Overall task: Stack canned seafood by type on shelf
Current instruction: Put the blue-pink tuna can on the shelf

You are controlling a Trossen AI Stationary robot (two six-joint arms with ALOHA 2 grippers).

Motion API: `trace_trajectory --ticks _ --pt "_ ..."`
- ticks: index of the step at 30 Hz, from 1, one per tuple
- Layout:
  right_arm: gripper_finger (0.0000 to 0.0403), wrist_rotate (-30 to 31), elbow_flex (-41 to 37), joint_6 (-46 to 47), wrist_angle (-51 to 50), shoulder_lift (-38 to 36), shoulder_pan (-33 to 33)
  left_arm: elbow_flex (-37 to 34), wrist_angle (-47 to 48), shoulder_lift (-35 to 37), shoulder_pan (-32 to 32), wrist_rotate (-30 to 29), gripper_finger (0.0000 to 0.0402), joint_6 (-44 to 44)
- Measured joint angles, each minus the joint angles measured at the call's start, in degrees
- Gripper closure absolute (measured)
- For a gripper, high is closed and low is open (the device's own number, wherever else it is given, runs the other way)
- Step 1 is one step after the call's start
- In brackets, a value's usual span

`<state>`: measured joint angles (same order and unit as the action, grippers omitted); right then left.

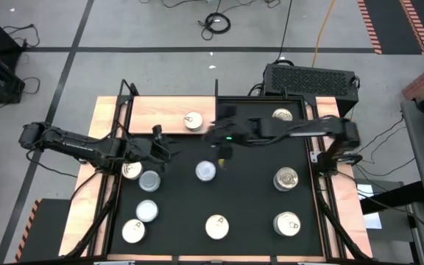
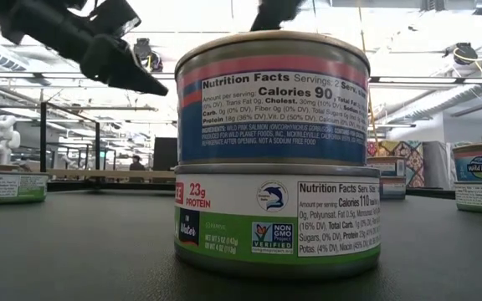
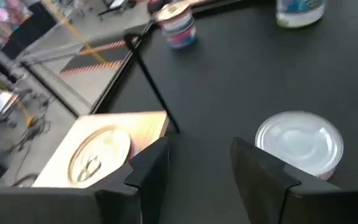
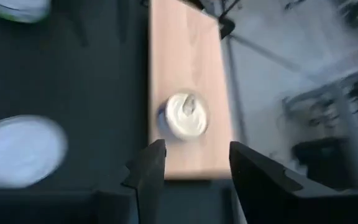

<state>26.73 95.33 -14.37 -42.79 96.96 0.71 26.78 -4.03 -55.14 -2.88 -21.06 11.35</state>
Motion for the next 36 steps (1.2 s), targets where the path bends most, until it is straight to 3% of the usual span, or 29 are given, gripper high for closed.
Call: trace_trajectory --ticks 4,10,15,20,23,26,36 --pt "0.0241 -5.2 -0.6 12.5 -9.2 -7.1 1.4 5.1 1.0 -4.7 6.0 6.6 0.0226 1.9" --pt "0.025 -1.8 -13.3 17.9 -6.4 -16.4 7.1 17.5 8.7 -17.4 14.0 10.7 0.0226 10.3" --pt "0.0261 1.4 -34.5 16.9 15.6 -26.6 11.7 23.7 16.7 -27.0 18.9 15.3 0.0226 11.8" --pt "0.0273 -5.5 -55.8 12.8 51.8 -32.2 12.6 24.9 19.0 -30.2 20.6 15.4 0.0226 12.0" --pt "0.0279 -7.2 -64.3 11.9 66.4 -32.3 12.2 24.9 20.1 -30.3 21.1 16.6 0.0226 12.1" --pt "0.0284 -7.3 -68.7 12.2 73.1 -32.1 11.5 24.9 21.2 -30.3 21.6 16.6 0.0226 12.1" --pt "0.0298 -7.4 -69.5 13.1 74.8 -32.2 10.9 24.9 21.2 -32.4 25.0 15.0 0.0226 14.0"
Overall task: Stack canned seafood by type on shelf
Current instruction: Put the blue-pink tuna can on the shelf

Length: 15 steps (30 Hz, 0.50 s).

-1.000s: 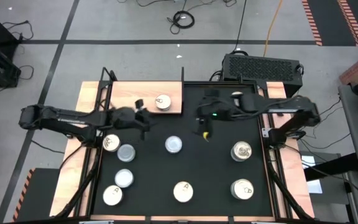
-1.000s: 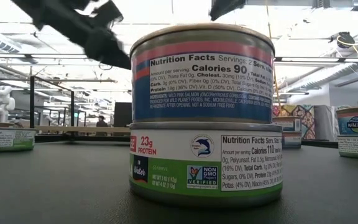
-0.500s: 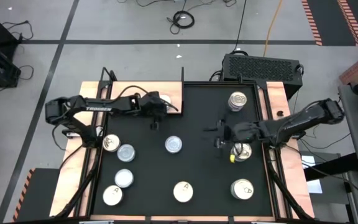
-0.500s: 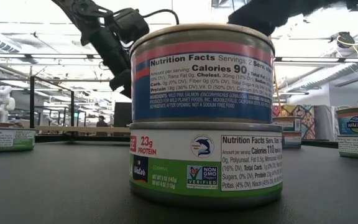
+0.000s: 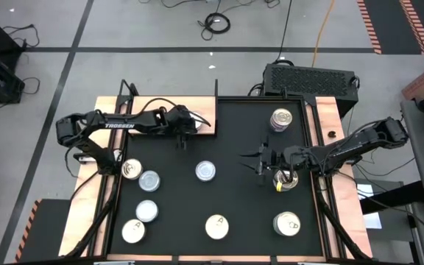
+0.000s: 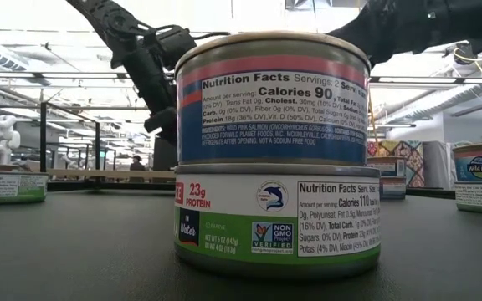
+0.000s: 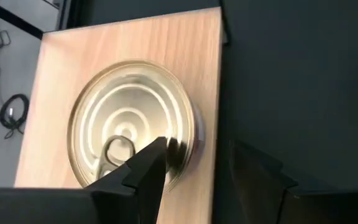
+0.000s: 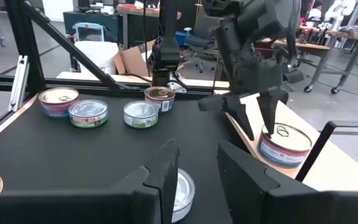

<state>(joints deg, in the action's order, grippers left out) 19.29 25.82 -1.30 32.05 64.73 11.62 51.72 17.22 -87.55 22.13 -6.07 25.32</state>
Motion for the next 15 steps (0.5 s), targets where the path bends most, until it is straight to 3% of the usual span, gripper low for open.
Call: trace_trajectory --ticks 15 --pt "0.0298 0.0 0.0 -1.3 0.8 -0.1 0.0 0.0 -7.2 -3.9 3.2 -3.1 0.0226 2.5"
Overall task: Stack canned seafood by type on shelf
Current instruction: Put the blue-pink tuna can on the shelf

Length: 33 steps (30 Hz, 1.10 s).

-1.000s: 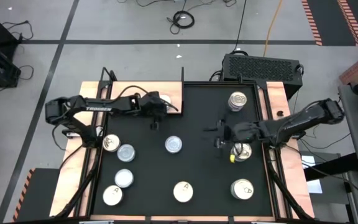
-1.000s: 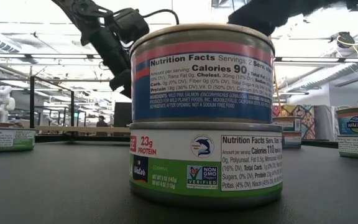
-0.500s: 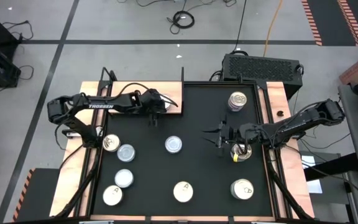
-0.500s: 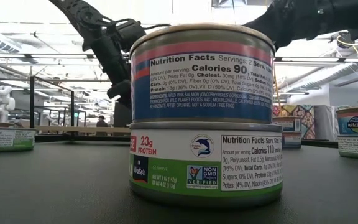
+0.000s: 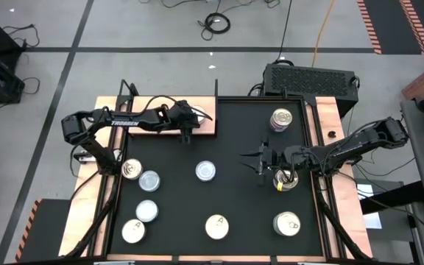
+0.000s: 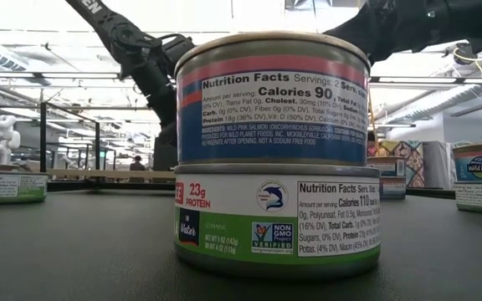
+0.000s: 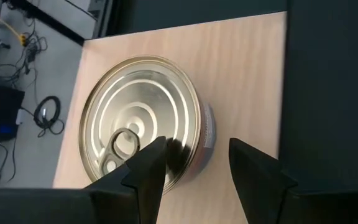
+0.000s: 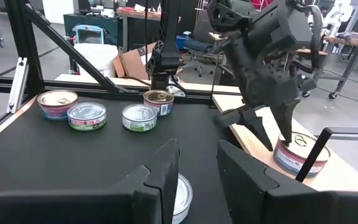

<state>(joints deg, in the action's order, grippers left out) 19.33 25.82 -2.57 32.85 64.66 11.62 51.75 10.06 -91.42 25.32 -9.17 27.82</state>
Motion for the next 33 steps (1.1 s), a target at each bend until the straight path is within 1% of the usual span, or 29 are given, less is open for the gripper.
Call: trace_trajectory --ticks 7,11,25,33 --pt "0.0298 0.0 0.0 0.0 0.0 0.0 0.0 0.0 -0.6 0.0 3.0 0.0 0.0226 -0.1" --pt "0.0298 0.0 0.0 0.0 0.0 0.0 0.0 -0.1 -1.6 -0.1 4.4 1.3 0.0226 -0.1" --pt "0.0298 0.0 0.0 -0.9 0.5 0.0 0.0 -0.2 -5.2 -0.2 7.4 4.9 0.0226 1.0" --pt "0.0298 0.0 0.0 -1.8 1.7 0.0 -0.1 -0.2 -7.8 -1.1 8.7 5.6 0.0226 1.0"
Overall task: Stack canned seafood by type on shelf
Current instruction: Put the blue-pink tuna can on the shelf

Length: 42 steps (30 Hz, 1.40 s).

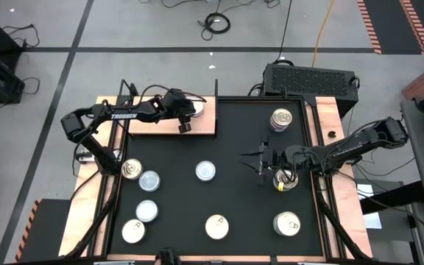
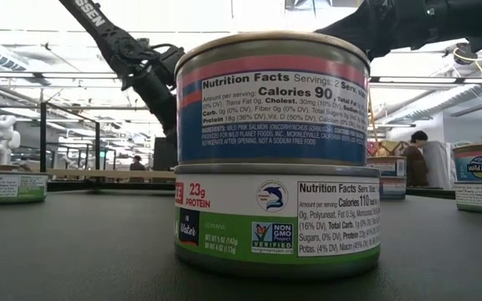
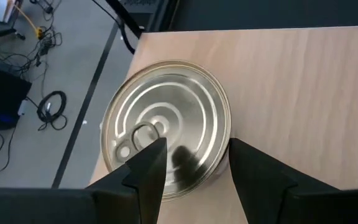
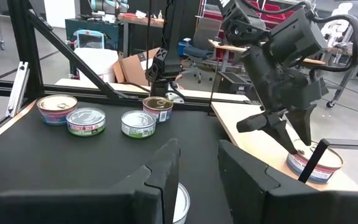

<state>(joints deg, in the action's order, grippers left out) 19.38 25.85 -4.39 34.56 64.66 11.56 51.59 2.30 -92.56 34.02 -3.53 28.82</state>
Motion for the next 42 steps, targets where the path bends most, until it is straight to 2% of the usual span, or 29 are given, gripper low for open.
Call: trace_trajectory --ticks 9,13,19,27,36,40,42 --pt "0.0298 0.0 0.0 0.1 -0.4 0.0 -0.8 3.4 -0.9 -5.5 0.3 0.7 0.0226 0.1" --pt "0.0298 0.0 0.0 0.1 -0.5 0.0 -0.8 4.8 0.6 -5.7 0.2 1.2 0.0226 0.0" --pt "0.0298 0.0 0.0 0.1 -0.5 0.0 -0.8 8.1 7.8 -5.5 0.1 0.5 0.0226 0.1" --pt "0.0298 0.0 0.0 0.1 -0.6 0.0 -0.8 8.5 8.1 -4.9 -0.9 0.5 0.0226 0.0" --pt "0.0298 0.0 0.0 0.1 -0.7 0.0 -0.8 8.6 6.7 -0.5 -1.6 1.8 0.0226 0.0" --pt "0.0298 0.0 0.0 0.3 -0.7 0.0 -0.8 8.6 9.8 4.3 -2.0 2.3 0.0226 -0.3" --pt "0.0298 0.0 0.0 0.3 -0.7 0.0 -0.8 8.6 13.2 7.6 -2.6 4.3 0.0226 -1.4"
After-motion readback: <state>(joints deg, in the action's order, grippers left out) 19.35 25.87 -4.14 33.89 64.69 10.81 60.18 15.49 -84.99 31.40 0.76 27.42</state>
